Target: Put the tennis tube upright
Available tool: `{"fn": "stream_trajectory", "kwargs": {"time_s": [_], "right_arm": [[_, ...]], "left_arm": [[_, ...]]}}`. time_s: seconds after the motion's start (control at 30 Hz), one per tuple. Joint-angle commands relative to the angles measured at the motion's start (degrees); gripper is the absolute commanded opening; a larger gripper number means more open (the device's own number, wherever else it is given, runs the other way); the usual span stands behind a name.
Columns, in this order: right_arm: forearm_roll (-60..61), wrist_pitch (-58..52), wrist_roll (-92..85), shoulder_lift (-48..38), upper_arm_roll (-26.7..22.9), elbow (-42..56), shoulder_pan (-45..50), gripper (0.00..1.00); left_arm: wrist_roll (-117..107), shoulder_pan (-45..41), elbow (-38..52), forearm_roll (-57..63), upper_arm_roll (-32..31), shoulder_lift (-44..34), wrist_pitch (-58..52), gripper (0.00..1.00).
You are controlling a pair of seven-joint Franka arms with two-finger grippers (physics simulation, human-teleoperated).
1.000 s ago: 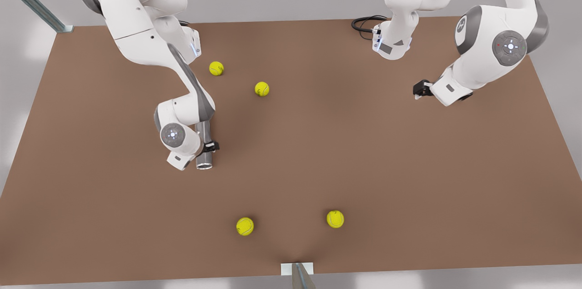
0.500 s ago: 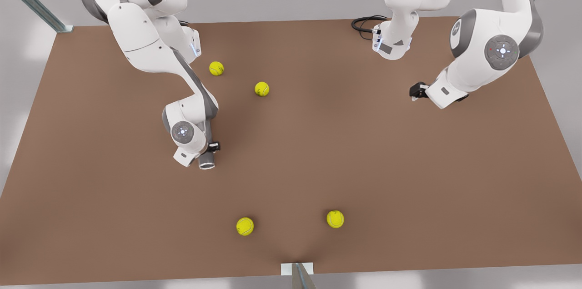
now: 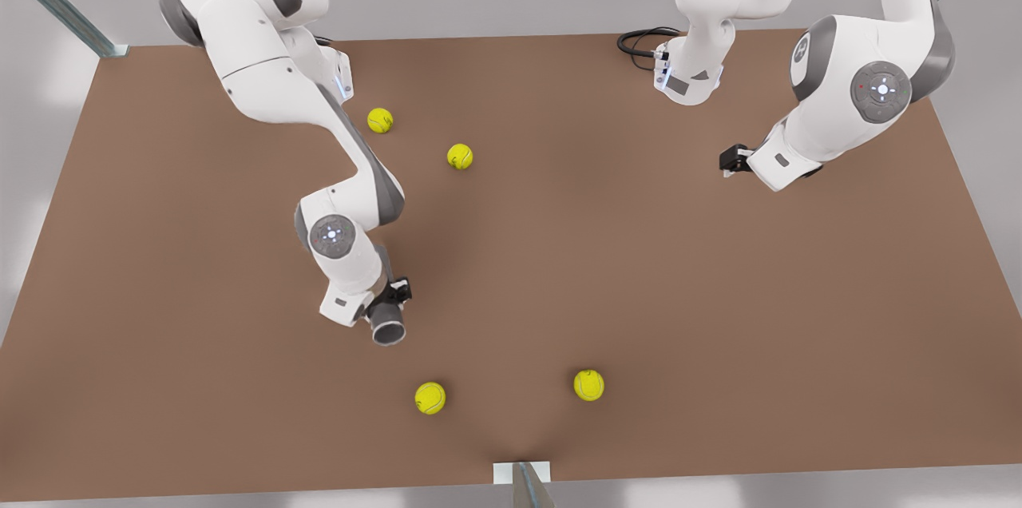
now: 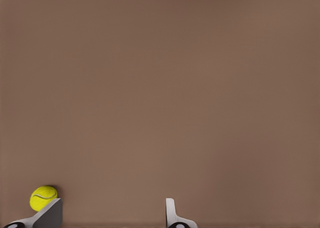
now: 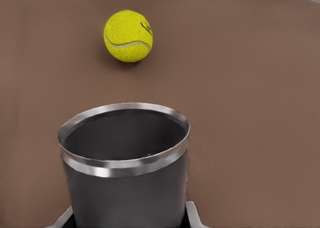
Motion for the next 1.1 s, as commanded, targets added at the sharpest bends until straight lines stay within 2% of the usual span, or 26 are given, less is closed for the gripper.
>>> {"fn": "stream_trajectory", "kwargs": {"time_s": [0.0,0.13,0.27,0.37,0.4,0.6,0.63,0.73,0.77,0.8,0.9,0.97,1.0,1.07], "right_arm": [[0.07,-1.76,-26.52,3.45,-0.01,5.53,1.38,0.76],[-0.11,-1.49,-34.34,8.29,-0.01,12.91,7.88,0.76],[-0.11,-11.69,-42.33,10.57,0.16,19.06,12.98,0.75],[-0.11,-11.69,-45.15,14.44,1.83,22.23,13.07,0.75],[-0.11,-11.51,-45.15,15.32,1.57,22.58,14.91,0.8],[-0.19,-9.49,-43.49,22.26,1.48,32.6,18.51,0.8],[-0.19,-9.58,-43.4,22.0,1.31,32.6,18.96,1.0],[-0.11,-10.63,-43.4,21.12,1.04,32.6,18.61,1.0],[-0.02,-11.86,-43.31,20.77,0.95,32.69,18.34,1.0],[-0.02,-13.61,-43.31,19.63,0.43,32.6,17.81,1.0],[0.42,-17.05,-42.61,16.47,-0.01,32.6,14.21,1.0],[0.07,-22.67,-27.18,7.34,-0.1,27.17,6.49,1.0],[-0.11,-24.77,-19.18,3.73,-0.45,25.05,3.33,1.0],[-0.19,-33.3,-5.08,-3.21,-1.86,23.3,-3.54,1.0]], "left_arm": [[-1.49,0.51,0.03,0.5,0.18,-0.05,-0.58,1.0],[-2.1,0.51,0.03,0.86,0.18,-0.14,-0.93,1.0],[-2.37,0.51,0.2,0.86,0.27,-0.93,-2.34,1.0],[-2.46,0.51,0.11,0.86,0.27,-1.1,-2.6,1.0],[-2.46,0.51,0.11,0.86,0.27,-1.1,-2.52,1.0],[-2.46,0.51,0.11,0.86,0.27,-1.02,-2.52,1.0],[-2.46,0.51,0.2,0.86,0.27,-1.02,-2.52,1.0],[-4.21,0.51,0.55,0.07,-0.17,-0.58,-1.64,1.0],[-4.83,0.51,2.13,-1.95,-0.43,0.74,-1.55,1.0],[-4.92,0.51,5.11,-9.75,-0.35,4.5,-1.29,1.0],[-5.09,0.51,21.02,-27.69,-0.44,20.86,-1.37,1.0],[-6.15,0.51,27.79,-39.65,-0.52,28.94,1.25,1.0],[-6.32,0.42,27.8,-42.64,-1.31,30.26,4.59,1.0],[-5.44,0.42,32.98,-47.39,-5.35,38.53,7.5,1.0]]}}
